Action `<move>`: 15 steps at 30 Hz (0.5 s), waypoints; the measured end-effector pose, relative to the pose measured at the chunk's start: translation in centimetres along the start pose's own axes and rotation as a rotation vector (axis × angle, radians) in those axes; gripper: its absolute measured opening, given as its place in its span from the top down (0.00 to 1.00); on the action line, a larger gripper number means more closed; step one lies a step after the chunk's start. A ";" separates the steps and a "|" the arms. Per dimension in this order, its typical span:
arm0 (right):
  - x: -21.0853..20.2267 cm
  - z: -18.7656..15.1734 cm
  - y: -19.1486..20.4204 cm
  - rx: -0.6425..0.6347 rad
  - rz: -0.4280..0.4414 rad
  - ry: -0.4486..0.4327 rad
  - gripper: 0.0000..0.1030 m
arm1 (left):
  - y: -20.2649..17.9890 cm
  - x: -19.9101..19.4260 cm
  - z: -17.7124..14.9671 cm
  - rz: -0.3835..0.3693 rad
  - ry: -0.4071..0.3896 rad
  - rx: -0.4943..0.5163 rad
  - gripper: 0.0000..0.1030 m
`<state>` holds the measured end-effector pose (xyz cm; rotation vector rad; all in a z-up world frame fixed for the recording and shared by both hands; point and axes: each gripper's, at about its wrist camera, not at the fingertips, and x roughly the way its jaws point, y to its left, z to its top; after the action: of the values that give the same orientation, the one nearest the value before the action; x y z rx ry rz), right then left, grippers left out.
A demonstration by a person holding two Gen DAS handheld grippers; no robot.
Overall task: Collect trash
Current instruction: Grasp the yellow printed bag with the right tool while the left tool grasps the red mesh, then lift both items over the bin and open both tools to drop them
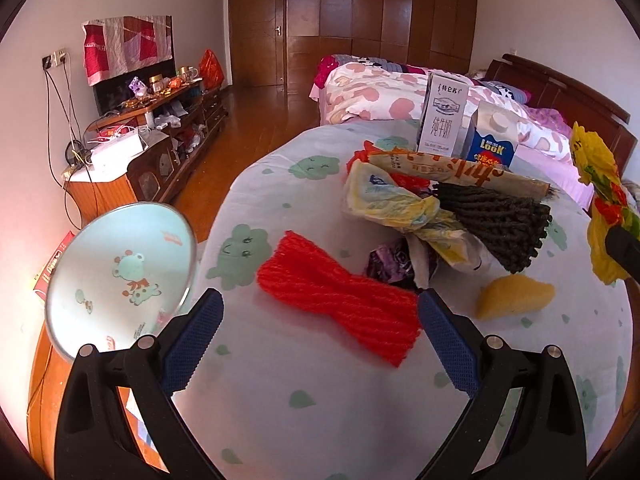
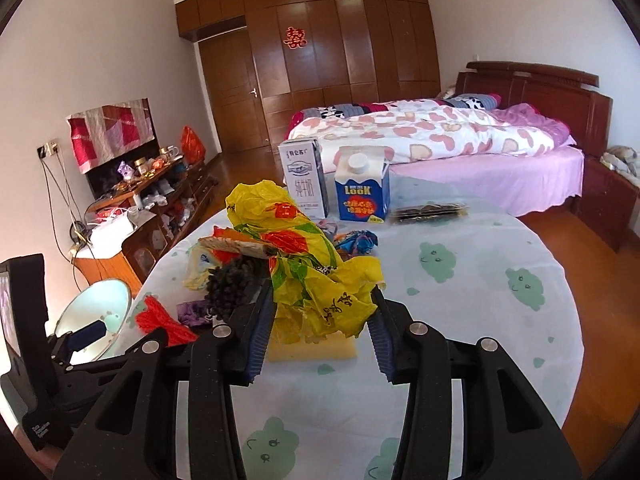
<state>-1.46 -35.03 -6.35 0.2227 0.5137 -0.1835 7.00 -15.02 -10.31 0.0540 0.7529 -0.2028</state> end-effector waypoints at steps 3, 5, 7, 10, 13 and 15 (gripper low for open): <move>0.5 -0.3 -0.7 0.019 0.007 0.015 0.56 | -1.6 1.6 0.1 -0.011 0.039 -0.002 0.08; 0.7 -0.6 -0.9 0.026 0.015 0.026 0.56 | -2.2 2.5 -0.1 -0.009 0.069 0.001 0.13; 0.7 -0.8 -0.9 0.030 0.022 0.034 0.56 | -2.4 3.3 -0.5 -0.010 0.114 -0.002 0.25; 0.6 -1.0 -0.8 0.030 0.028 0.034 0.56 | -2.5 3.4 -0.9 0.006 0.106 0.021 0.38; 0.4 -1.0 -0.5 0.032 0.033 0.031 0.56 | -2.0 3.4 -1.0 -0.040 0.117 0.011 0.59; 0.2 -1.1 -0.2 0.025 0.032 0.025 0.56 | -1.8 3.2 -1.0 -0.044 0.107 0.016 0.67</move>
<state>-1.81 -34.93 -7.40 0.2577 0.5322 -0.1565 8.23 -17.17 -13.16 0.0643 0.8599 -0.2491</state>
